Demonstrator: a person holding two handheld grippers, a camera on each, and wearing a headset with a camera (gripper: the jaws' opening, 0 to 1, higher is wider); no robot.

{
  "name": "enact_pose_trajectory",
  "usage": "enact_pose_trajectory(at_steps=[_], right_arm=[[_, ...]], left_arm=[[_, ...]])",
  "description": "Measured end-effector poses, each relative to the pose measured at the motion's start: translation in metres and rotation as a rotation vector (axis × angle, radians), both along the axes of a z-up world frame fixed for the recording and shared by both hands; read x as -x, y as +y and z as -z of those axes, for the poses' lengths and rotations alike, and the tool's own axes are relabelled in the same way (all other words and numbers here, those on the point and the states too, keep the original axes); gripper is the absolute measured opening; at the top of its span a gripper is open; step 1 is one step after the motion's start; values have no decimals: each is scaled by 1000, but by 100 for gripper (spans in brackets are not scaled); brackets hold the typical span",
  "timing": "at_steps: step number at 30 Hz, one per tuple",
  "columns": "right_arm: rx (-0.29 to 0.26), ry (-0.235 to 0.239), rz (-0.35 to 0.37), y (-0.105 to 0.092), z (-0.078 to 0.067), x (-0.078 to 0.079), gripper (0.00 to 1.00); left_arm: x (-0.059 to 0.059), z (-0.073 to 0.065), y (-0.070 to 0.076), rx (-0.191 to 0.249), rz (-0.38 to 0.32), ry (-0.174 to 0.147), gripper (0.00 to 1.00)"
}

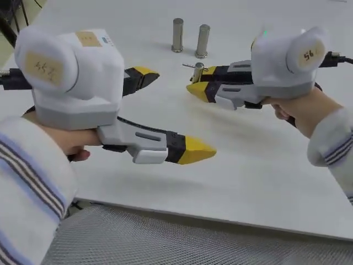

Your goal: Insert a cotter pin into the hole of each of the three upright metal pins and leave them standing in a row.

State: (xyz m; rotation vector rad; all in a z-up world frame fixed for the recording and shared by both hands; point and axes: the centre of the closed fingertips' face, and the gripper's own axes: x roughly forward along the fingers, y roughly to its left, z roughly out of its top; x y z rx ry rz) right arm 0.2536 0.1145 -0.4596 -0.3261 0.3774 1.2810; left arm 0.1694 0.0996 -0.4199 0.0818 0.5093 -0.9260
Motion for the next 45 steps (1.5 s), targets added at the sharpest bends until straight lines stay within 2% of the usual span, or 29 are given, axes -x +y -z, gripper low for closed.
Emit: enact_pose_trajectory(at_steps=[5,13,19,27,29,35,37,40,42,45], right_arm=[[24,-7,-22,6,7,-6,4],[46,-2,-34,7,19,-10,4],[43,9,-36,10,20,-9,4],[37,1,-32,12,21,-5,4],[46,6,-40,11,23,-3,4],[37,1,-48,13,22,-2,4],[31,16,-46,13,23,-2,4],[37,-1,-49,13,23,-2,5],[32,-5,-49,14,23,-3,7],[14,-15,-38,14,16,-5,18]], left_arm=[[1,8,8,-25,-4,21,99],[-1,10,13,-18,-20,33,99],[-4,10,15,-12,-34,37,99],[-4,11,17,-19,-34,40,99],[-1,12,16,-16,-20,52,99],[4,14,15,-23,-5,62,99],[5,15,15,-25,-2,66,99],[6,16,15,-24,-2,71,99],[6,16,15,-29,-3,73,99],[6,16,17,-35,-5,72,99]])
